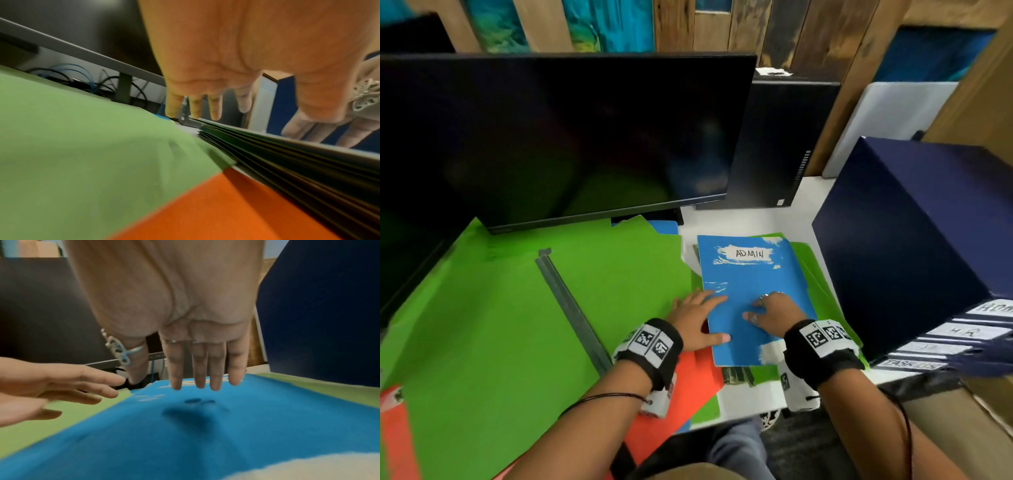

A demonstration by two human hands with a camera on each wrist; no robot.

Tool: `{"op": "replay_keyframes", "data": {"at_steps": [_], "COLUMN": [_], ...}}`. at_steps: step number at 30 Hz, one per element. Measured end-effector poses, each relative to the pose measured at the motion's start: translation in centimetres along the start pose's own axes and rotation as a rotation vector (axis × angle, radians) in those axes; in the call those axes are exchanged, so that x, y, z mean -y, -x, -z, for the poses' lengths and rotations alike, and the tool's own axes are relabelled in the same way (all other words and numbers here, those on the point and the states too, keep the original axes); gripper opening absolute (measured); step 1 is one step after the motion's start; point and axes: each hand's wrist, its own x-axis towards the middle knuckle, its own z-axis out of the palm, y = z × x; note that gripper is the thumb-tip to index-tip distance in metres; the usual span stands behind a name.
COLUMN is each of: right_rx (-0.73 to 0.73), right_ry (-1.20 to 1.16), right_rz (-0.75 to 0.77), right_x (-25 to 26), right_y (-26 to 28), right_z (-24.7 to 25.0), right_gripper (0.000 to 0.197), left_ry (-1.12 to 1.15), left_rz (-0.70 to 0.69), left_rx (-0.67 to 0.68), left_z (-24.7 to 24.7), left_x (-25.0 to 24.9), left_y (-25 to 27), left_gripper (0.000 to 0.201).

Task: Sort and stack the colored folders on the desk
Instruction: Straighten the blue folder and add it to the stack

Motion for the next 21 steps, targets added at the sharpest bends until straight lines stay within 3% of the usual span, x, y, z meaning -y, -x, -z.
{"op": "replay_keyframes", "data": {"at_steps": [4,7,9,11,13,14,17,21], "right_rx": [-0.131,-0.053,0.072,0.184,0.210,0.202,0.181,0.157], "right_ry": [-0.152,-0.236,-0.262,-0.163,-0.021,0.031,0.113,0.146], "right_rz": [0.095,0.218,0.210,0.159,0.108,0.087,0.054,-0.049], "right_x": [4.3,9.2,12.2,14.5,16.0,16.4,16.8,17.0], "right_y": [-1.1,-1.6,-2.4,-3.6,-4.5,-5.0,-5.6,-5.7], "right_z": [-0.2,-0.2,-0.8,-1.8,-2.5,-2.9,-3.6,-5.1], "right_gripper": [0.039,0.036,0.037,0.044,0.050,0.057,0.066,0.078], "left_ry": [0.005,-0.019,-0.062,-0.067,-0.046,-0.034,-0.051,0.024], "left_rz": [0.256,0.527,0.706,0.873,0.997,1.024,1.020,0.990], "left_rx": [-0.209,-0.309,-0.344,-0.277,-0.150,-0.101,-0.057,-0.135], "left_z": [2.5,4.8,5.5,5.1,4.0,3.5,2.7,1.6], "left_x": [4.1,8.4,10.9,13.2,14.9,15.7,16.8,17.1], "left_y": [1.7,3.8,5.5,7.2,8.7,9.4,11.1,12.3], "left_gripper": [0.073,0.055,0.048,0.080,0.118,0.127,0.133,0.134]}}
